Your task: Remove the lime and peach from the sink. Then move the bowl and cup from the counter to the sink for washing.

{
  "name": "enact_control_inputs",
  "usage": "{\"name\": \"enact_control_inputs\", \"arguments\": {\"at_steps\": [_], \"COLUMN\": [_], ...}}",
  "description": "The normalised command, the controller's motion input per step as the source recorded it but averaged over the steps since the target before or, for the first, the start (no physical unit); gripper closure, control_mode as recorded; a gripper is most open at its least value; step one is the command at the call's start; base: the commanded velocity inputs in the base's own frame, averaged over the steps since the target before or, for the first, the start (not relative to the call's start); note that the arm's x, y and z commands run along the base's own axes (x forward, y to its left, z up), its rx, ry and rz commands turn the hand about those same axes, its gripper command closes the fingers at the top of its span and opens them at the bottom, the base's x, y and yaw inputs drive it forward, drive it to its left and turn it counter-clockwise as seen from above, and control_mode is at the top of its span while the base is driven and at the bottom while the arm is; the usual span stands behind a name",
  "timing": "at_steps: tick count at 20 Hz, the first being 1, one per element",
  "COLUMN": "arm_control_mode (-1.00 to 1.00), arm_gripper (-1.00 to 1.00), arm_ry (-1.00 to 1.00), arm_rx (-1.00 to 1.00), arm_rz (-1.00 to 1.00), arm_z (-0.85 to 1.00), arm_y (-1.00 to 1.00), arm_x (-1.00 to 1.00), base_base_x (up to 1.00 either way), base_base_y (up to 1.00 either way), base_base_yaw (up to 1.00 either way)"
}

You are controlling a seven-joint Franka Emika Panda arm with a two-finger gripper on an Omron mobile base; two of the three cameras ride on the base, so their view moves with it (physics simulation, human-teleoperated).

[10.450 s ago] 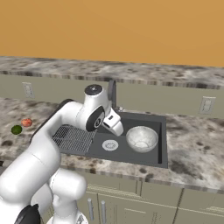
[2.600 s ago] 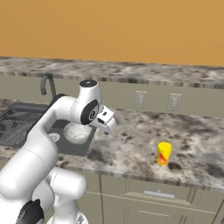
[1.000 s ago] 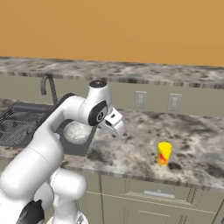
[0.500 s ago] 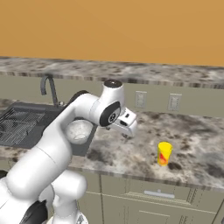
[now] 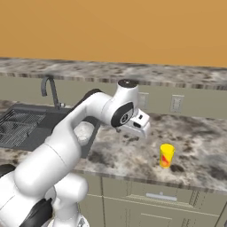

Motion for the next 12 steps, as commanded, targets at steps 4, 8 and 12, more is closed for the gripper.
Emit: {"name": "enact_control_inputs", "arguments": {"at_steps": [4, 8, 12], "arm_control_mode": [-1.00, -1.00, -1.00], "arm_gripper": [-1.00, -1.00, -1.00], "arm_ry": [0.02, 0.02, 0.03], "arm_rx": [0.00, 0.00, 0.00], "arm_rz": [0.00, 0.00, 0.00], "arm_z": [0.00, 0.00, -0.01], "arm_y": [-0.35, -0.33, -0.29], "arm_x": [0.00, -0.02, -0.01], "base_base_x": [0.00, 0.00, 0.00], "base_base_y": [0.00, 0.00, 0.00], "base_base_yaw": [0.00, 0.00, 0.00]}}
